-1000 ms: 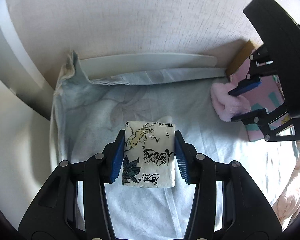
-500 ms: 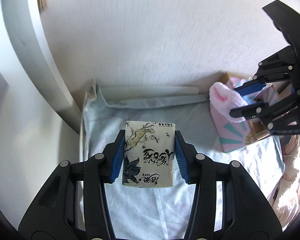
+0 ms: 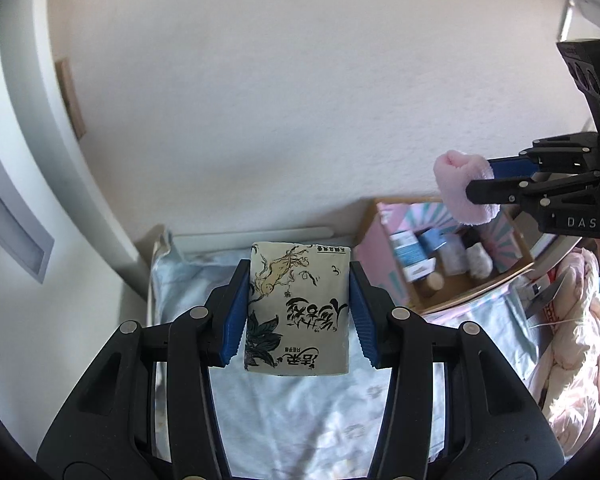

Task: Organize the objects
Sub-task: 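Carry the tissue pack and pink sock over the cardboard box with both grippers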

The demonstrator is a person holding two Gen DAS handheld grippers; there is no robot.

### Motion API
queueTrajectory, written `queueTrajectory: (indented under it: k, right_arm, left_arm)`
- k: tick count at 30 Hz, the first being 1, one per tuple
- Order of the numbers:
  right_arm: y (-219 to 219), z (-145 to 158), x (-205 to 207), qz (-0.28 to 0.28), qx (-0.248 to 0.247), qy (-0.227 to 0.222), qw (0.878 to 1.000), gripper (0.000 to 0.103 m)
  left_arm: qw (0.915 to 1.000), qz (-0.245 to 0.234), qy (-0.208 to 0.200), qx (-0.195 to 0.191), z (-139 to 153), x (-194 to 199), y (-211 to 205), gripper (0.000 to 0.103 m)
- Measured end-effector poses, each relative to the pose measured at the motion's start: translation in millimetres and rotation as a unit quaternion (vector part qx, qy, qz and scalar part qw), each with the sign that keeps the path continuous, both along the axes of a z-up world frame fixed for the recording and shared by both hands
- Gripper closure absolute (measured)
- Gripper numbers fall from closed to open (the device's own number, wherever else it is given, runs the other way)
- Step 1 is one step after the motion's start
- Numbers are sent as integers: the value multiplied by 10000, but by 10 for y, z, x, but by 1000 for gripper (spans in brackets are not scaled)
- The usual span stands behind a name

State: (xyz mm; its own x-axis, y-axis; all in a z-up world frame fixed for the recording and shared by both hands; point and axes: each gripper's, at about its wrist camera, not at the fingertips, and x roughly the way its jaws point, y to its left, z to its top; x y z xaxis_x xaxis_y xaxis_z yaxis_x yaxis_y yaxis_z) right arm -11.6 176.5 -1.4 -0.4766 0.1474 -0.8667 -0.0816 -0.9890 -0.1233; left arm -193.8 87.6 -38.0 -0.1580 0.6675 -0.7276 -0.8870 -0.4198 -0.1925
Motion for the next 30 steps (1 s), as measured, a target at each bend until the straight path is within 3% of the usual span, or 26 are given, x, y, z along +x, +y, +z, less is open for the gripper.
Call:
queueTrajectory:
  k: [12,23,30]
  right_arm:
    - [387,258,1057,-1293,-229,954,9867,77]
    - [517,112,1834,-2168,-14,1244,9683,77]
    - [546,-53,2157,-2366,-53,1176,9645,77]
  left_arm:
    - [9990,-200,14,407,190,808,320,60]
    - [9981,-362,-107,478,75,1561,551,60]
    - [9981,-519,-118,321,-62,1830,681,60]
